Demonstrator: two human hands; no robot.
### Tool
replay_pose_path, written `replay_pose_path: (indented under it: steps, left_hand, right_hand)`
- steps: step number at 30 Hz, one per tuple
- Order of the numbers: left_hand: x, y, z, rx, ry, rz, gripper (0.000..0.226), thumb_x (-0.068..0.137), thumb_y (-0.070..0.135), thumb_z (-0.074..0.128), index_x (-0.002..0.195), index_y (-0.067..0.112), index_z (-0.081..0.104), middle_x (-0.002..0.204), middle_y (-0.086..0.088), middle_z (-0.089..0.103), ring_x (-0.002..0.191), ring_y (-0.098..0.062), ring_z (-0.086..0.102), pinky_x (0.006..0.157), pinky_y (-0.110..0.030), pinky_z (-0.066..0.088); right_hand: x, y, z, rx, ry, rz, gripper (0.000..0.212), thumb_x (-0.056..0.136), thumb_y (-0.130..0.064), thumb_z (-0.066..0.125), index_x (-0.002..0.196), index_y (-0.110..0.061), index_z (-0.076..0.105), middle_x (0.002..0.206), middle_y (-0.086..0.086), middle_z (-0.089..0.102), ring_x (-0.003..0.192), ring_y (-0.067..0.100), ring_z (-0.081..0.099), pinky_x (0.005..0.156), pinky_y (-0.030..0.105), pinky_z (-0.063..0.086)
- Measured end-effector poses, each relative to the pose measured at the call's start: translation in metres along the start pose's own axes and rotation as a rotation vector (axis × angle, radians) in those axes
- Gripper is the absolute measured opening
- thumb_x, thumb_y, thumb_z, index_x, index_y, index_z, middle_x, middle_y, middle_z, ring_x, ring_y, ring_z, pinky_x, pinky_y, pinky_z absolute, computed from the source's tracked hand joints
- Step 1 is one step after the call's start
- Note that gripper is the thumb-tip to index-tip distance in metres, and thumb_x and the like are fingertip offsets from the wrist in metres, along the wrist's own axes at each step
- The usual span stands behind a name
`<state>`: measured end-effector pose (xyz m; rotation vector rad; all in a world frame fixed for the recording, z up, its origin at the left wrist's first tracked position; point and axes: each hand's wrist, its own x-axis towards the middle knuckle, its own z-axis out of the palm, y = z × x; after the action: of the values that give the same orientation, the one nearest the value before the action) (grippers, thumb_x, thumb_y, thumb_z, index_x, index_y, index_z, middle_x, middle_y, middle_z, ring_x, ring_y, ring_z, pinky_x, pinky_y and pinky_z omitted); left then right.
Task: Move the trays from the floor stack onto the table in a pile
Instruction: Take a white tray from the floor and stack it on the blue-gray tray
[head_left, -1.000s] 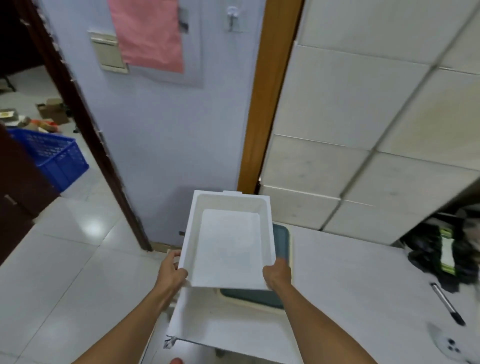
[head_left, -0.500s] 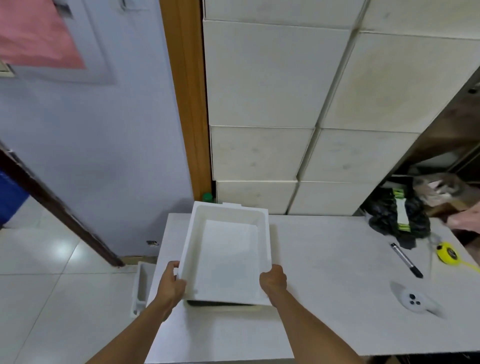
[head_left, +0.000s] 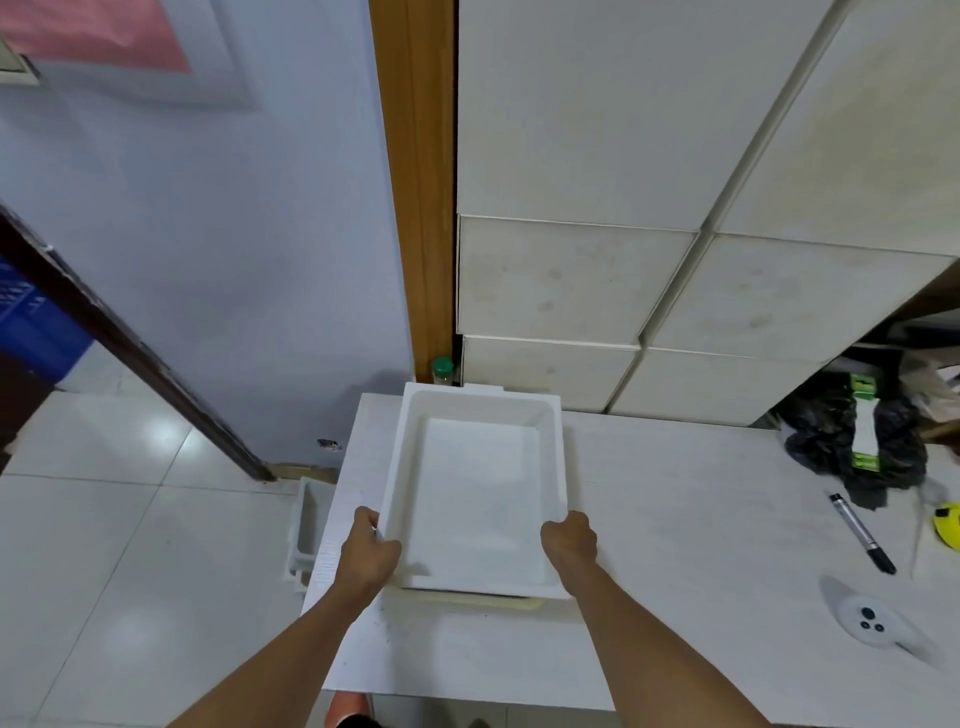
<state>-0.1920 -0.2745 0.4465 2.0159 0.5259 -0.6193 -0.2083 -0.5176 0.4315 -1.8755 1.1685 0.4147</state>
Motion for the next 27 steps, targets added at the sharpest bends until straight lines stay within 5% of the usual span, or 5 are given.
replay_pose_path:
  steps: [11,20,27]
  left_hand:
    - [0.004,0.000,0.000,-0.045,0.101,-0.029,0.016,0.084,0.002,0.055,0.088,0.005,0.040,0.078,-0.008,0.047,0.068,-0.019,0.046,0.054,-0.028,0.038]
    - [0.003,0.000,-0.006,-0.109,0.020,-0.020,0.019,0.085,0.002,0.052,0.103,0.004,0.046,0.089,-0.007,0.054,0.078,-0.023,0.054,0.062,-0.030,0.043]
    - [0.005,0.002,-0.008,-0.216,-0.025,-0.068,0.019,0.088,0.006,0.049,0.107,0.010,0.053,0.115,-0.014,0.061,0.093,-0.025,0.054,0.080,-0.034,0.041]
  right_hand:
    - [-0.020,-0.001,0.017,0.029,0.229,-0.104,0.026,0.081,-0.003,0.046,0.103,-0.002,0.060,0.098,0.017,0.069,0.090,0.039,0.066,0.076,0.038,0.055]
    - [-0.016,-0.003,0.017,0.067,0.056,-0.048,0.047,0.082,-0.005,0.043,0.127,-0.006,0.054,0.118,0.014,0.065,0.103,0.034,0.064,0.082,0.035,0.054]
    - [-0.011,-0.004,0.006,0.203,-0.083,0.076,0.043,0.081,-0.009,0.058,0.122,0.004,0.056,0.097,0.008,0.059,0.088,0.025,0.052,0.079,0.030,0.042]
